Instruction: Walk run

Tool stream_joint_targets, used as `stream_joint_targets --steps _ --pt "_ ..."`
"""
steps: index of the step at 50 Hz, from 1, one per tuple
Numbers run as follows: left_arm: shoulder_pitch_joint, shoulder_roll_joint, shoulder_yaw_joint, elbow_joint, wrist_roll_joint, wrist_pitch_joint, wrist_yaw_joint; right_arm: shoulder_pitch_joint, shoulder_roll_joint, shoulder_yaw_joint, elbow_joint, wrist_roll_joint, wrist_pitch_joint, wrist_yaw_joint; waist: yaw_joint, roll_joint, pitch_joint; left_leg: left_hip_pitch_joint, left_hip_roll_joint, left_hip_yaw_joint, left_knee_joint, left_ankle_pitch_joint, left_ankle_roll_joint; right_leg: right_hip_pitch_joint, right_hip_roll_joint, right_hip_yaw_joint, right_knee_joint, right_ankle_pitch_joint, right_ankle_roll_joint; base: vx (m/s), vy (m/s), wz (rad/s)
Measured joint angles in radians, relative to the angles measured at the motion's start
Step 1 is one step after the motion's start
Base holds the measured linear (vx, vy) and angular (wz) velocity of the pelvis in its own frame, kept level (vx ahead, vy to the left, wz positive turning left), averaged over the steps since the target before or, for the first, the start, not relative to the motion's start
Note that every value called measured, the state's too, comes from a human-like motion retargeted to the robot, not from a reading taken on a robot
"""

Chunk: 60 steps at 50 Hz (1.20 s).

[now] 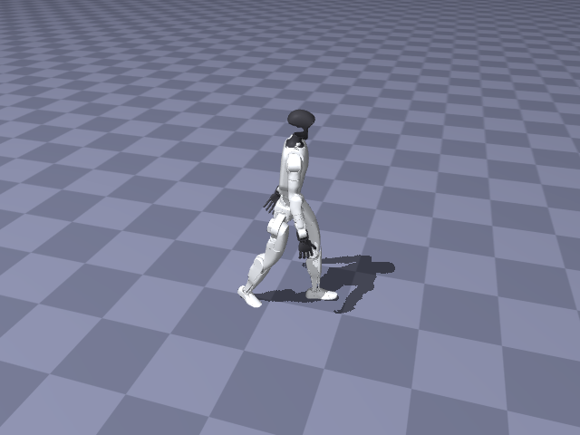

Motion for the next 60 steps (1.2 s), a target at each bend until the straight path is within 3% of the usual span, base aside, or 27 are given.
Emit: stream_joint_targets --steps 3,6,8,10,15,20,25,28,30,32,34,36,38,42,45,47,50,55,60 --pt "0.011 0.001 -0.006 0.002 -0.002 -0.011 0.025 0.053 0.017 0.0 -0.002 -0.019 -0.018 0.058 0.02 0.007 -0.024 0.039 0.023 0.038 0.052 0.014 0.033 0.032 -0.013 0.018 0.082 0.128 0.069 1.07 0.23 -0.47" --pt "0.006 0.002 -0.009 0.005 -0.024 -0.032 0.03 0.132 0.06 0.02 -0.037 -0.048 -0.007 0.104 -0.02 0.044 -0.053 0.101 0.056 -0.022 0.093 -0.066 0.052 -0.022 -0.007 0.041 0.296 0.384 0.081 0.97 0.14 -0.18" --pt "-0.001 0.008 -0.034 -0.009 -0.039 -0.056 -0.001 0.183 0.075 0.035 -0.059 -0.039 -0.015 0.109 -0.038 0.079 -0.064 0.177 0.097 0.003 0.062 -0.097 0.055 -0.087 -0.003 0.025 0.485 0.451 0.066 0.86 0.16 -0.28" --pt "-0.02 0.018 -0.055 -0.031 -0.059 -0.091 -0.039 0.216 0.084 0.042 -0.072 -0.049 -0.028 0.098 -0.051 0.101 -0.064 0.24 0.124 0.024 0.04 -0.127 0.05 -0.174 -0.029 0.014 0.658 0.379 0.03 0.73 0.14 -0.6" --pt "-0.093 0.045 -0.081 -0.092 -0.125 -0.136 -0.006 0.246 0.106 0.015 -0.033 -0.099 -0.018 0.001 -0.167 0.09 -0.041 0.384 0.071 0.043 -0.078 -0.142 0.042 -0.455 -0.109 0.019 0.864 0.258 -0.003 0.7 0.1 0.01" --pt "-0.201 0.091 -0.121 -0.156 -0.157 -0.187 -0.013 0.276 0.099 -0.019 0.027 -0.019 0.004 0.044 -0.271 0.052 -0.036 0.497 -0.002 0.035 -0.146 -0.187 0.017 -0.647 -0.143 -0.034 0.568 0.149 -0.075 0.67 0.04 0.32" --pt "-0.28 0.127 -0.152 -0.223 -0.161 -0.21 -0.037 0.293 0.114 -0.069 0.064 0.038 0.037 0.107 -0.328 0.019 -0.028 0.621 -0.055 0.006 -0.191 -0.239 -0.015 -0.731 -0.072 0.026 0.14 0.142 -0.105 0.76 -0.05 0.41" --pt "-0.293 0.128 -0.17 -0.262 -0.17 -0.235 -0.035 0.305 0.118 -0.087 0.072 0.075 0.042 0.14 -0.341 0.031 -0.047 0.674 -0.045 -0.008 -0.188 -0.253 -0.061 -0.766 -0.041 0.021 0.067 0.123 -0.119 0.86 -0.05 0.26" --pt "-0.279 0.121 -0.168 -0.282 -0.168 -0.255 -0.031 0.3 0.114 -0.094 0.081 0.083 0.049 0.157 -0.342 0.034 -0.066 0.698 -0.046 -0.013 -0.171 -0.229 -0.1 -0.772 -0.05 -0.014 0.126 0.15 -0.176 1.15 -0.09 0.11" --pt "-0.238 0.113 -0.159 -0.288 -0.151 -0.269 -0.033 0.303 0.111 -0.09 0.091 0.082 0.046 0.156 -0.36 0.03 -0.079 0.731 -0.062 -0.044 -0.131 -0.14 -0.144 -0.742 -0.057 -0.025 0.164 0.216 -0.186 1.06 -0.07 0.28" --pt "-0.182 0.098 -0.139 -0.28 -0.113 -0.267 -0.025 0.303 0.107 -0.08 0.109 0.09 0.036 0.155 -0.371 0.027 -0.078 0.753 -0.057 -0.04 -0.053 0.024 -0.178 -0.709 -0.055 0.072 0.22 0.221 -0.195 1.2 -0.1 0.49" --pt "-0.135 0.067 -0.12 -0.255 -0.076 -0.255 0.005 0.296 0.107 -0.081 0.117 0.091 0.039 0.141 -0.365 0.001 -0.079 0.735 -0.045 0.025 0.077 0.195 -0.17 -0.646 -0.084 0.113 0.232 0.173 -0.186 0.99 -0.05 0.32" --pt "-0.098 0.047 -0.106 -0.211 -0.054 -0.234 0.023 0.29 0.106 -0.062 0.109 0.11 0.034 0.124 -0.33 -0.045 -0.074 0.685 -0.063 0.078 0.271 0.291 -0.158 -0.544 -0.129 0.079 0.192 0.142 -0.18 0.97 -0.1 -0.26" --pt "-0.062 0.036 -0.093 -0.141 -0.025 -0.191 0.009 0.225 0.09 -0.024 0.094 0.129 0.028 0.109 -0.272 -0.1 -0.047 0.492 0.037 0.147 0.649 0.148 -0.108 -0.393 -0.159 0.034 0.125 0.102 -0.16 0.85 -0.09 0.1" --pt "-0.035 0.012 -0.064 -0.114 -0.013 -0.179 0.023 0.153 0.077 -0.01 0.088 0.098 0.032 0.053 -0.219 -0.091 -0.025 0.347 0.06 0.121 0.697 0.078 -0.123 -0.301 -0.127 -0.028 0.056 0.094 -0.151 0.64 -0.01 -0.19" --pt "-0.01 -0.002 -0.044 -0.088 -0.031 -0.172 0.033 0.102 0.059 0.021 0.076 0.086 0.024 0.023 -0.181 -0.079 -0.017 0.266 0.082 0.152 0.625 0.02 -0.114 -0.247 -0.089 -0.031 0.015 0.079 -0.144 0.6 -0.01 -0.42" --pt "0.02 -0.012 -0.022 -0.05 -0.052 -0.158 0.029 0.04 0.036 0.052 0.052 0.056 0.009 0.023 -0.139 -0.053 -0.009 0.172 0.112 0.211 0.466 -0.052 -0.055 -0.177 -0.038 -0.033 -0.024 0.052 -0.13 0.76 0.02 -0.4" --pt "0.036 -0.025 -0.005 0.025 -0.045 -0.107 0.009 -0.035 0.021 0.061 -0.011 -0.024 -0.016 0.045 -0.076 -0.01 0.02 0.065 0.041 0.116 0.039 -0.037 -0.007 -0.049 0.033 -0.008 -0.063 -0.007 -0.104 0.75 0.1 -0.46" --pt "0.038 -0.018 -0.01 0.037 0.032 -0.084 -0.036 -0.026 0.035 0.069 -0.032 -0.019 -0.057 0.046 -0.053 -0.016 0.001 0.015 0.005 0.071 -0.047 0.009 0.041 0.024 0.02 0.018 -0.025 -0.024 -0.015 0.8 0.16 -0.24"
